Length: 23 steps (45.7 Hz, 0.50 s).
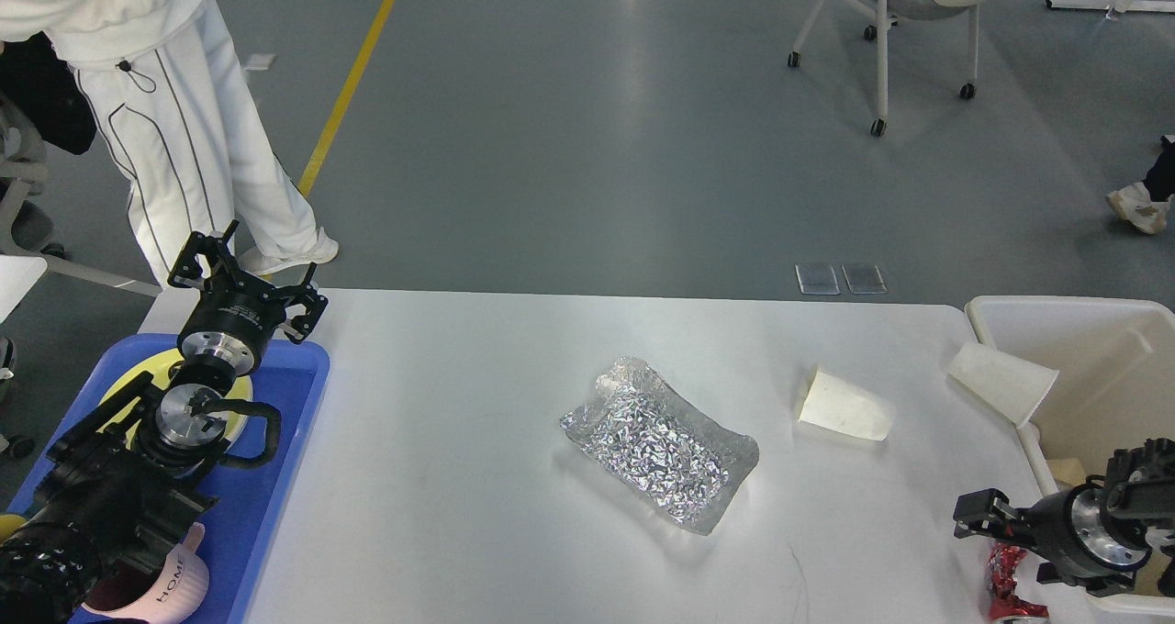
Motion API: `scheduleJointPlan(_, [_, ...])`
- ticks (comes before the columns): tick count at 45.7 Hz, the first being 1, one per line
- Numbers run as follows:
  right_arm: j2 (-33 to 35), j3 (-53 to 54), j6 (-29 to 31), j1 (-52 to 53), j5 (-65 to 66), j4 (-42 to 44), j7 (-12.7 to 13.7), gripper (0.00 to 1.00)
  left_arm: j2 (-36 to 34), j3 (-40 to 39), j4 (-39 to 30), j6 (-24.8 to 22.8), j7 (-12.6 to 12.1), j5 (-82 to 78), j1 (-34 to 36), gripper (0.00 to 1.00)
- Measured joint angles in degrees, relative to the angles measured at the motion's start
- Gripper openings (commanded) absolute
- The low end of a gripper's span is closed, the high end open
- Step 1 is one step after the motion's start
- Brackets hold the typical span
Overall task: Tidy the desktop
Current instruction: 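Lower the right gripper to the red snack packet beside the bin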
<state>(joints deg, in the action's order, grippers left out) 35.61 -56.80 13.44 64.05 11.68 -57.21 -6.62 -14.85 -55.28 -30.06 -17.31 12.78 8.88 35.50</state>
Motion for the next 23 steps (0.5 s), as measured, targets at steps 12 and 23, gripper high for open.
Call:
scheduleJointPlan(12, [-1.11,0.71,-4.85,-4.02,0.01,1.13,-2.26,0.25,0.00,0.00,0.00,0.00,0.00,0.00,0.00,0.98])
scheduleJointPlan(23, [-2.18,0.87,-8.03,-4.62,0.06,1.29,-3.30,0.00,0.00,0.00,0.00,0.00,0.06,0.00,0.00,0.98])
